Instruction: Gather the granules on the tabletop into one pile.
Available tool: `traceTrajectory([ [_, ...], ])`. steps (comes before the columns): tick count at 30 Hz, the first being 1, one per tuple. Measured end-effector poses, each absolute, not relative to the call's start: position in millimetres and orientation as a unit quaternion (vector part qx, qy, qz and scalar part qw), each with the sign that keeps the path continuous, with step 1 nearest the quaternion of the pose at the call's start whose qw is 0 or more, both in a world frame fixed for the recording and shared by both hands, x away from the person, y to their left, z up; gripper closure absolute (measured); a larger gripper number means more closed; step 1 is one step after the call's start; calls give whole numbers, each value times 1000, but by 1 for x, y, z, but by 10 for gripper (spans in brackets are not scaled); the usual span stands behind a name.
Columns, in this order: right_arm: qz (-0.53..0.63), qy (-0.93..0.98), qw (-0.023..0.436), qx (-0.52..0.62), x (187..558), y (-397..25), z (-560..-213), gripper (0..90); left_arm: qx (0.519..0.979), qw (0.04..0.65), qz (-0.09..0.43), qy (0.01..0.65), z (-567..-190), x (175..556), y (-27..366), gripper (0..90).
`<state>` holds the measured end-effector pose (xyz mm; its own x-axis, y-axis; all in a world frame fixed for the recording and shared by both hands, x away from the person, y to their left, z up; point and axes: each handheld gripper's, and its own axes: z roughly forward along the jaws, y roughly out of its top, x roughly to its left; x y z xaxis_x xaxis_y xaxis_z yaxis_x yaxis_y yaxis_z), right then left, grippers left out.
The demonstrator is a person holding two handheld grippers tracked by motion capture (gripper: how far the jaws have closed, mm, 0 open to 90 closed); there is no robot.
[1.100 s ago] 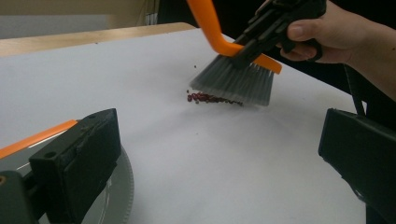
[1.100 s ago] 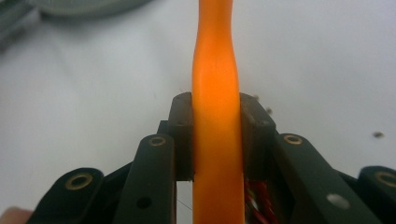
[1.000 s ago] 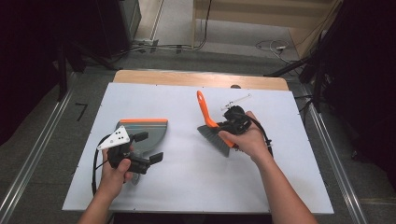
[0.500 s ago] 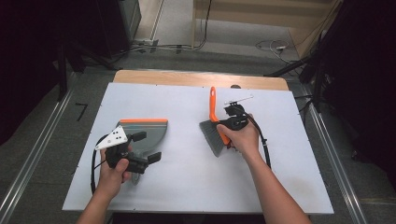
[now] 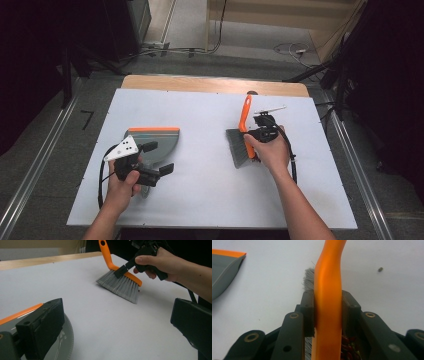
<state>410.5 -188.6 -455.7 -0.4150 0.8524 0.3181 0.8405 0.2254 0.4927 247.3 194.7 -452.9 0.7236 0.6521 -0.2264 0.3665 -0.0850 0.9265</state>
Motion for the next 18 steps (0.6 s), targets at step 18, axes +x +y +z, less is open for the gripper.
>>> traceTrajectory([
  [18, 343, 757, -4, 556, 404, -218, -454, 675, 729, 575, 120, 352, -455, 248, 192, 0],
])
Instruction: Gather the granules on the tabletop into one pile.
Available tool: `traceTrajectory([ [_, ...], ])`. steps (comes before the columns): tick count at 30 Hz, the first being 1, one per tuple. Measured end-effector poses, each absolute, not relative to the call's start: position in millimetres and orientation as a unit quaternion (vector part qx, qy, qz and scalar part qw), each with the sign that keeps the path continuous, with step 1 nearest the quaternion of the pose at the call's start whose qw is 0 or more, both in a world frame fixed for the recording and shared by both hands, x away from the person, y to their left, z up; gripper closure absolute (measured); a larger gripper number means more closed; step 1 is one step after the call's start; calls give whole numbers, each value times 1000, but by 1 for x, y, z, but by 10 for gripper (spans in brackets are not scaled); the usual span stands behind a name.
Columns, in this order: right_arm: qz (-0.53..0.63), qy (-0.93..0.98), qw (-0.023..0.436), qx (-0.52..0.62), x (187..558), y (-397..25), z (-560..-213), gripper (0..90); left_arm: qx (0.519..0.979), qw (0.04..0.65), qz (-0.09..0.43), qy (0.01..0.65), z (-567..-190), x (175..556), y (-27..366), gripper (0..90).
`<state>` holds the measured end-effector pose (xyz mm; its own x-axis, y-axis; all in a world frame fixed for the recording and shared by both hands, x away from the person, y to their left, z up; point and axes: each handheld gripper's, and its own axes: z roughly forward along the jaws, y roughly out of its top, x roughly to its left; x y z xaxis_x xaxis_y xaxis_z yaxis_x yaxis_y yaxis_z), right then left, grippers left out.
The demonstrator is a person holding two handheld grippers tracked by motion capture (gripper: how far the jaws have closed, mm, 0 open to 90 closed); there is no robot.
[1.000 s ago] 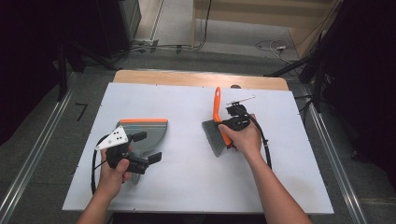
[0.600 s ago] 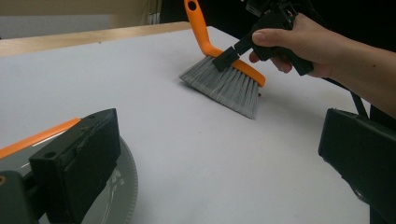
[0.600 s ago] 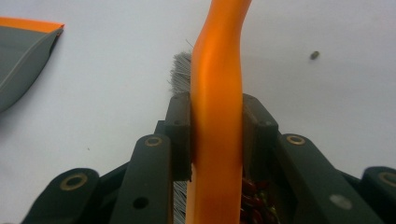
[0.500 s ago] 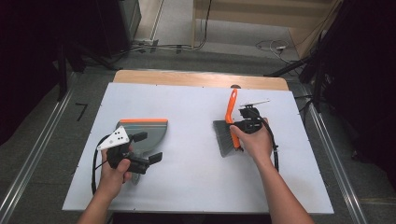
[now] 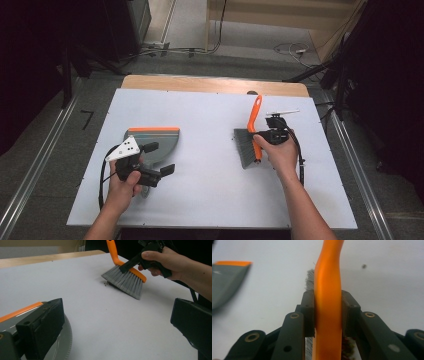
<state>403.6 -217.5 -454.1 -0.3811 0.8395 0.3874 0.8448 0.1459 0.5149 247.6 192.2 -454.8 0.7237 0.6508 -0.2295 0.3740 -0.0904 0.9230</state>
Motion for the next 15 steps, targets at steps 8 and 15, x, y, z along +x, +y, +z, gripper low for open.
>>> traceTrajectory([
  [8, -386, -753, 38, -532, 406, -201, -431, 681, 731, 574, 119, 350, -455, 249, 189, 0],
  [15, -347, -750, 70, -559, 432, -168, -448, 682, 733, 574, 118, 347, -455, 249, 188, 0],
])
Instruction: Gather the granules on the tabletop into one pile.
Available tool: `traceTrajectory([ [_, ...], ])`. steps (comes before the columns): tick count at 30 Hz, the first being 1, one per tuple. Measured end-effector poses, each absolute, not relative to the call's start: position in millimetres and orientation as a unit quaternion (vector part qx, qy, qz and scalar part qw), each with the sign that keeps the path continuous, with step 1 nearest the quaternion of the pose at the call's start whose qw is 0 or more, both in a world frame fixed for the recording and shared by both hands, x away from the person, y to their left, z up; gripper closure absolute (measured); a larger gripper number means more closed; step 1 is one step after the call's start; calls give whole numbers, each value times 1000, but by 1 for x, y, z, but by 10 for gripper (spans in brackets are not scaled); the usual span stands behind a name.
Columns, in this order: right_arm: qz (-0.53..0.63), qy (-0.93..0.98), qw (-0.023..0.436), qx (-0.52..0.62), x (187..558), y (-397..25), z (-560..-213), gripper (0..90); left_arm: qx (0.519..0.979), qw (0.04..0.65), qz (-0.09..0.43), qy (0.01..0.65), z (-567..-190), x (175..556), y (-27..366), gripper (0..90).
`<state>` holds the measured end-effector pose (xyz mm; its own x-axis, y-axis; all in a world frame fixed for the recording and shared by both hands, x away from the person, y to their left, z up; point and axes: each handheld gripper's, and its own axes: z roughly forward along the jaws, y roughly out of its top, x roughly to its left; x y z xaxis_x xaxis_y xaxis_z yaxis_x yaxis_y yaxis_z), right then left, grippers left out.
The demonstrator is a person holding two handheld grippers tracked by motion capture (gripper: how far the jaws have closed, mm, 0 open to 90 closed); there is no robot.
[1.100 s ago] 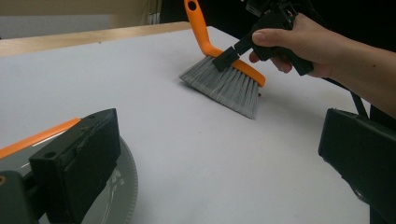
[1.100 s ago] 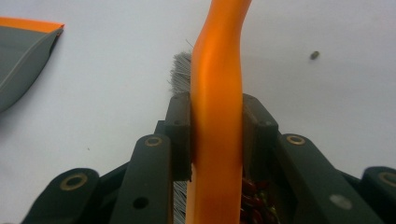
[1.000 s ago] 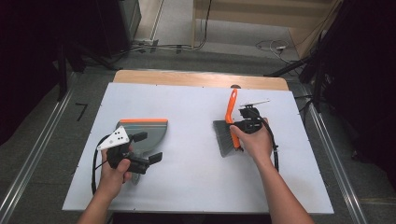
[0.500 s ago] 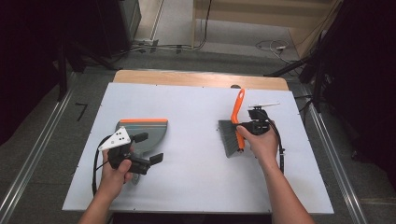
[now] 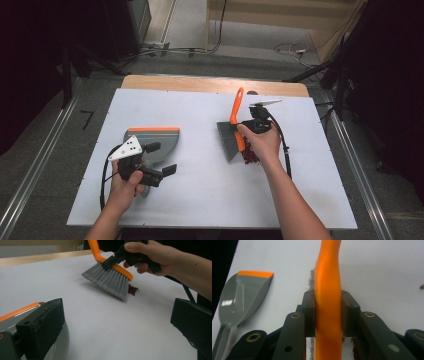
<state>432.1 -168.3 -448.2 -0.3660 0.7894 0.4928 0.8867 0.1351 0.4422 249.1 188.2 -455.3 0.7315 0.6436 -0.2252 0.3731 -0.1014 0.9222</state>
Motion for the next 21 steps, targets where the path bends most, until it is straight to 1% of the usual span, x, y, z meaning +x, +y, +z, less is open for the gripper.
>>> traceTrajectory([
  [1, -343, -746, 69, -567, 436, -167, -451, 682, 733, 574, 117, 347, -455, 249, 188, 0],
  [3, -325, -743, 52, -582, 441, -166, -455, 680, 733, 573, 118, 347, -455, 249, 189, 0],
  [5, -316, -737, 55, -595, 444, -168, -458, 678, 733, 574, 118, 346, -455, 248, 189, 0],
  [11, -302, -734, 29, -607, 441, -184, -455, 676, 733, 573, 118, 347, -455, 248, 190, 0],
  [17, -309, -722, 37, -618, 437, -205, -459, 674, 734, 573, 118, 345, -455, 248, 187, 0],
  [21, -344, -714, 58, -607, 433, -213, -455, 679, 734, 571, 118, 347, -456, 248, 187, 0],
])
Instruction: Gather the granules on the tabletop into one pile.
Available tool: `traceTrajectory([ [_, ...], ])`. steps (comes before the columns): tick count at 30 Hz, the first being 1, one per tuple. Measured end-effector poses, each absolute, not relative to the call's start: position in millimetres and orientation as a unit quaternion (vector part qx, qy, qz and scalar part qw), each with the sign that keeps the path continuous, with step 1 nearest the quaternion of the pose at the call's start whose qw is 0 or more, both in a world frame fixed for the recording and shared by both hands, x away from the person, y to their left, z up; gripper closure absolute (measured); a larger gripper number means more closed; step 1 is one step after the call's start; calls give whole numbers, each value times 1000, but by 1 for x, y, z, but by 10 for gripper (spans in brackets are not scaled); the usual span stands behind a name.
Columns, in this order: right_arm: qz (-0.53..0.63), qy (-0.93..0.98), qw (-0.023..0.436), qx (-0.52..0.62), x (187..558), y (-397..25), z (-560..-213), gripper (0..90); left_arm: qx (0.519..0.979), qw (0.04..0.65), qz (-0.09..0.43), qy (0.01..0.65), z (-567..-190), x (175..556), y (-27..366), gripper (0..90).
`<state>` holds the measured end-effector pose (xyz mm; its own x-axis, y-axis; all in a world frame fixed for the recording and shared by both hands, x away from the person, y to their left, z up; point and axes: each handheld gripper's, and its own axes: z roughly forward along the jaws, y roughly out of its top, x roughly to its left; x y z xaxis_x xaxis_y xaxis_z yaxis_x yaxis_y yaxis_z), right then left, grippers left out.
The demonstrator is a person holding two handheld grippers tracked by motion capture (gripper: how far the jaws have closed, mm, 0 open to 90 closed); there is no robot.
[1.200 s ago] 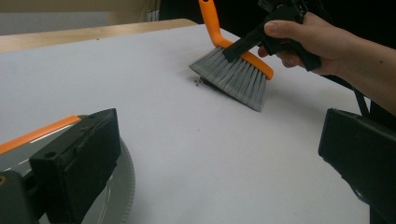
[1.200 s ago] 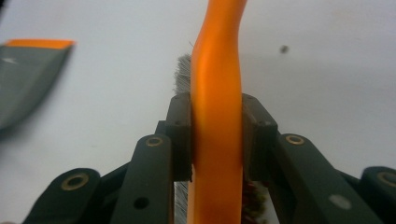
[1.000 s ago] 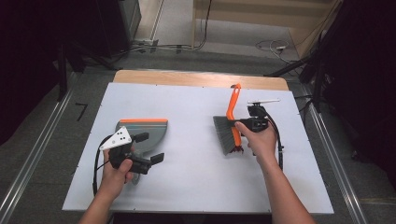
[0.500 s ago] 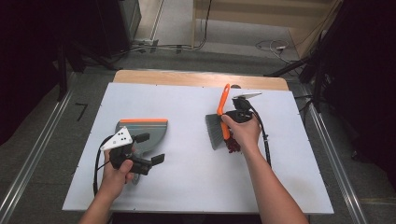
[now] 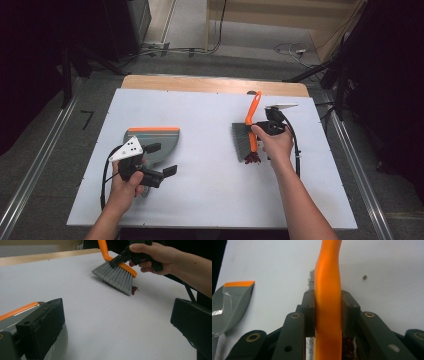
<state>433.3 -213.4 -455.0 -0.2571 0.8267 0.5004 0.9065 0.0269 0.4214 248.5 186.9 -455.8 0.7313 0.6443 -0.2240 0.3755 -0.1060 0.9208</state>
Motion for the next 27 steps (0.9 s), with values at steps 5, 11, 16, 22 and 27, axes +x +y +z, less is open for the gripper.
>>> traceTrajectory([
  [5, -397, -705, 69, -584, 432, -221, -432, 680, 734, 572, 117, 347, -456, 249, 187, 0],
  [11, -400, -740, -37, -540, 439, -236, -387, 680, 731, 574, 116, 350, -455, 249, 189, 0],
  [16, -300, -814, -131, -480, 452, -234, -383, 680, 730, 575, 117, 350, -455, 249, 190, 0],
  [22, -169, -883, -235, -369, 455, -202, -410, 679, 730, 576, 116, 349, -455, 249, 189, 0],
  [27, -133, -903, -232, -337, 450, -188, -431, 682, 729, 577, 117, 348, -455, 248, 190, 0],
])
